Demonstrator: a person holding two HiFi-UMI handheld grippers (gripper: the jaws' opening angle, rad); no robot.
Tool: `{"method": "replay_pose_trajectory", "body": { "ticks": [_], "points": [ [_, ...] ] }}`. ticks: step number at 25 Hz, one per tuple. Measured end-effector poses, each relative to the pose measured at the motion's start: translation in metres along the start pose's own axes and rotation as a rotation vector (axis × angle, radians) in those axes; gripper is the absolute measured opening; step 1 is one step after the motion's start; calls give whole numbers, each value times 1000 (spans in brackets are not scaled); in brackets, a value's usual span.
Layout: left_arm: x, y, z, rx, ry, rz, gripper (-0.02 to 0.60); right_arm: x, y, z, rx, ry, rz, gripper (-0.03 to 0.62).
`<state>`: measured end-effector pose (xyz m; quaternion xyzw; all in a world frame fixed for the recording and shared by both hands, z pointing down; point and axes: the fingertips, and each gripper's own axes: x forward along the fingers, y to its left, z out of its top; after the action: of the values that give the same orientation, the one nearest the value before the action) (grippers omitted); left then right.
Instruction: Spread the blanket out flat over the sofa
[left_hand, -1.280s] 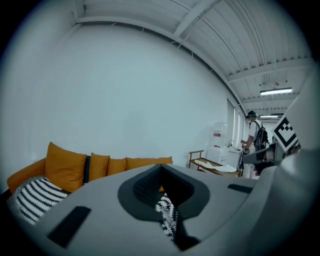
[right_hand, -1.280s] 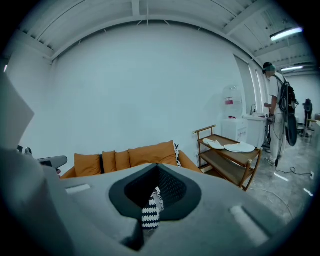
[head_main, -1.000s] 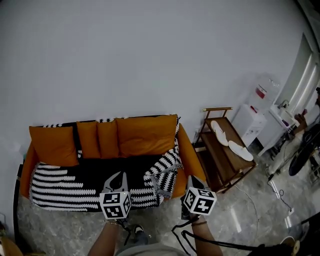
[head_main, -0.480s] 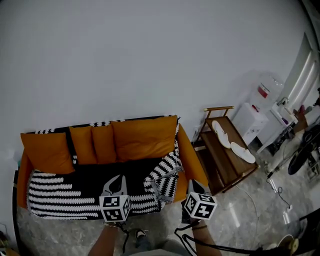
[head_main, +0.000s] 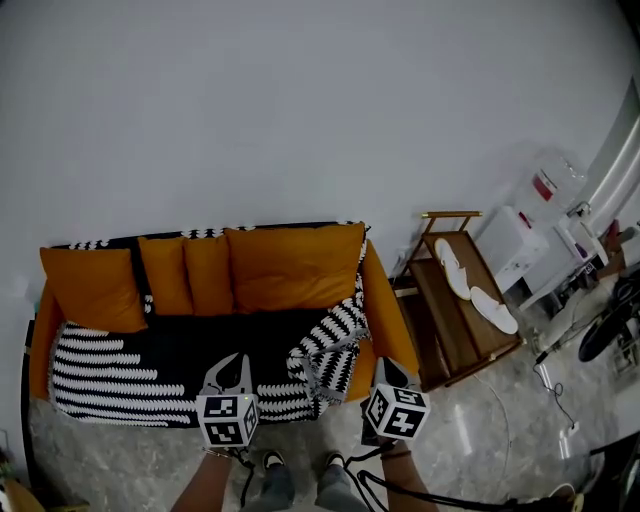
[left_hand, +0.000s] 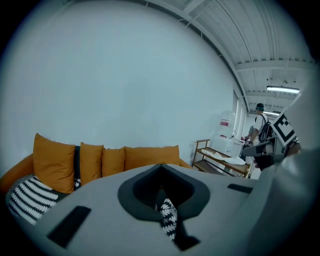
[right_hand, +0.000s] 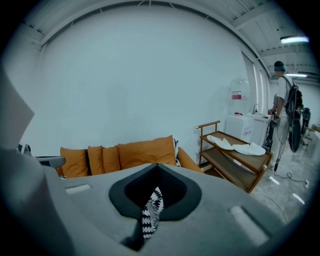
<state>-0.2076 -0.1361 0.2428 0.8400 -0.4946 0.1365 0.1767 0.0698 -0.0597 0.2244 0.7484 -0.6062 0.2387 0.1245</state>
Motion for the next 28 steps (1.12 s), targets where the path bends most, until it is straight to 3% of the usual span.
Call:
{"method": "replay_pose_trajectory", "body": {
  "ticks": [17,28],
  "points": [
    [65,-11,-90,-28,132,46,2,75,-42,-64,0,110,32,5],
    [110,-33,-198,-54,237,48,2,126,-72,-157,11,207,62,5]
  ]
}}
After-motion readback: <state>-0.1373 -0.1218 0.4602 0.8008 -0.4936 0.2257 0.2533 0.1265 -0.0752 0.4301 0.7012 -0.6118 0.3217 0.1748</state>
